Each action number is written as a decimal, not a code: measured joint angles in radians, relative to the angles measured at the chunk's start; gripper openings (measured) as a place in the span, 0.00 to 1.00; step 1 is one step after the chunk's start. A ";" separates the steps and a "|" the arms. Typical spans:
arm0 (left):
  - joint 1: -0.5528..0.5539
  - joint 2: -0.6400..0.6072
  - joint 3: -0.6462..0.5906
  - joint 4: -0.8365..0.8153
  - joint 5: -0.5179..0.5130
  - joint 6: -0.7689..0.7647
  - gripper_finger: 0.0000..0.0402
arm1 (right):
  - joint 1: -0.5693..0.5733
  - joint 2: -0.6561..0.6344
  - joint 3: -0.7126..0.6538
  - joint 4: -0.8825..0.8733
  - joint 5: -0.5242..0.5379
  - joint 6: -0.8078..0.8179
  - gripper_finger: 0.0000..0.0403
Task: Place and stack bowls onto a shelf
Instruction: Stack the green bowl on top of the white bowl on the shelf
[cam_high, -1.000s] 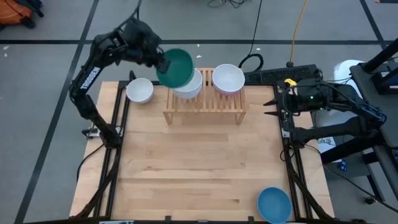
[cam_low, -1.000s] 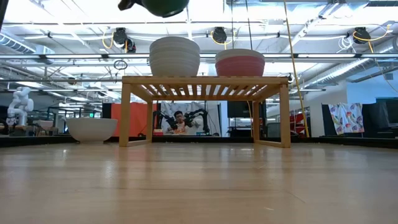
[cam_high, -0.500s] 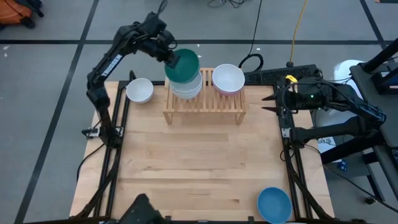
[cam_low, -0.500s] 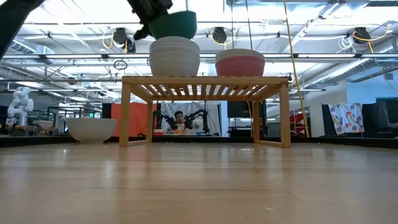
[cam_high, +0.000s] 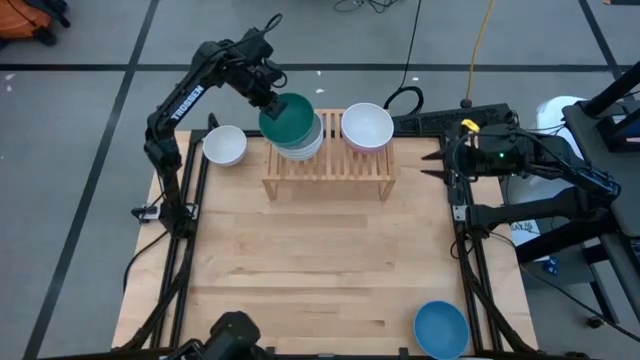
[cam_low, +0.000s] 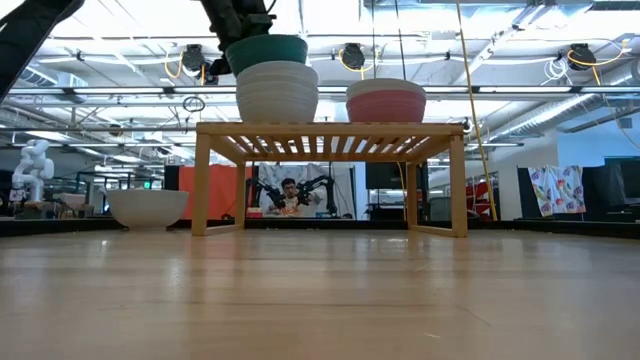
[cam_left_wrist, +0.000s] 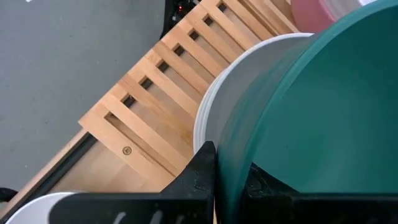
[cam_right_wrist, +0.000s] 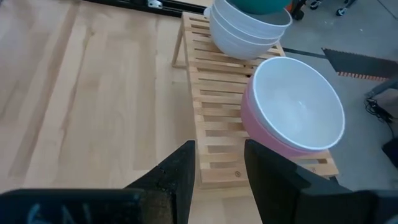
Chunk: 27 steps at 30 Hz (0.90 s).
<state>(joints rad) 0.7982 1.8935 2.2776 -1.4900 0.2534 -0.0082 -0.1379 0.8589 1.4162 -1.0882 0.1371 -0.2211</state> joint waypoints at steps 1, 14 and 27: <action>0.000 0.000 0.000 0.000 0.000 0.002 0.01 | 0.000 0.000 0.000 0.000 0.008 0.000 0.33; -0.014 0.095 0.002 0.008 0.024 0.026 0.01 | 0.000 0.000 0.000 0.000 0.023 -0.001 0.33; -0.015 0.106 0.001 0.031 0.042 0.024 0.14 | 0.000 0.000 0.000 0.000 0.023 -0.001 0.33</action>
<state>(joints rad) 0.7835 1.9999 2.2784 -1.4589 0.2951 0.0162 -0.1379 0.8589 1.4162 -1.0886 0.1604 -0.2222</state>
